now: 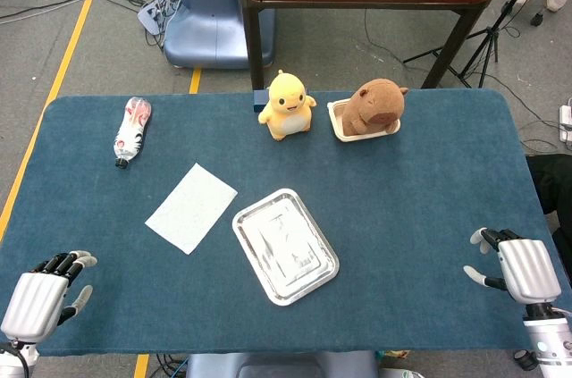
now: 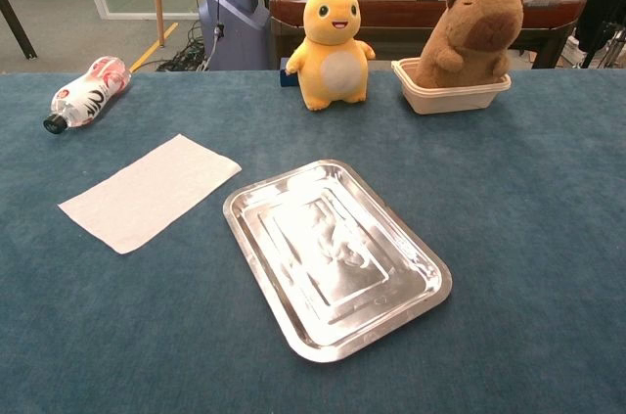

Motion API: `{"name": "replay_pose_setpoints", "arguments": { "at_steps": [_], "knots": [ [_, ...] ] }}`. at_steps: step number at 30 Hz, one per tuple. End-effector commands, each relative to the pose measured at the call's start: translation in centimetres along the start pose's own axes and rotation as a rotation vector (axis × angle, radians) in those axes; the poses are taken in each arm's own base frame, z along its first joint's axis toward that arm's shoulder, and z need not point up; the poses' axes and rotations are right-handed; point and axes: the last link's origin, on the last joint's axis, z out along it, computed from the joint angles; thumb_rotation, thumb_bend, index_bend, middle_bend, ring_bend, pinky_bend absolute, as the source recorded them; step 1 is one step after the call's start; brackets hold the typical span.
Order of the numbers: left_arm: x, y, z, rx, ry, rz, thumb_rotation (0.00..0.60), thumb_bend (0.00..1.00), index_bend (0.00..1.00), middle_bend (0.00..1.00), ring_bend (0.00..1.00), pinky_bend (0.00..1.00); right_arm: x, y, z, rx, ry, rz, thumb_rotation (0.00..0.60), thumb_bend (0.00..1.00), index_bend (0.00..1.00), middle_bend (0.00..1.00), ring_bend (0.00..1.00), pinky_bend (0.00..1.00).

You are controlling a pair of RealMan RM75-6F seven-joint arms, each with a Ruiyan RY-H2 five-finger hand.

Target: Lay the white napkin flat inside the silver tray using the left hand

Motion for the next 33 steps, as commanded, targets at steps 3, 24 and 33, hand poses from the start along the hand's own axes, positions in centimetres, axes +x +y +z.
{"name": "replay_pose_setpoints", "arguments": {
  "at_steps": [3, 24, 33],
  "knots": [
    [0.0, 0.0, -0.2, 0.007, 0.011, -0.003, 0.6, 0.3, 0.38, 0.36, 0.34, 0.51, -0.1, -0.2, 0.3, 0.013, -0.011, 0.012, 0.6, 0.01, 0.47, 0.58, 0.5, 0.7],
    [-1.3, 1.0, 0.2, -0.071, 0.004, -0.101, 0.6, 0.29, 0.3, 0.0, 0.05, 0.38, 1.3, 0.1, 0.2, 0.0, 0.03, 0.034, 0.6, 0.01, 0.47, 0.58, 0.5, 0.7],
    [-2.5, 2.6, 1.5, -0.13, -0.043, -0.149, 0.6, 0.17, 0.26, 0.0, 0.0, 0.17, 2.7, 0.8, -0.5, -0.024, 0.081, 0.059, 0.6, 0.01, 0.47, 0.58, 0.5, 0.7]
  ]
}}
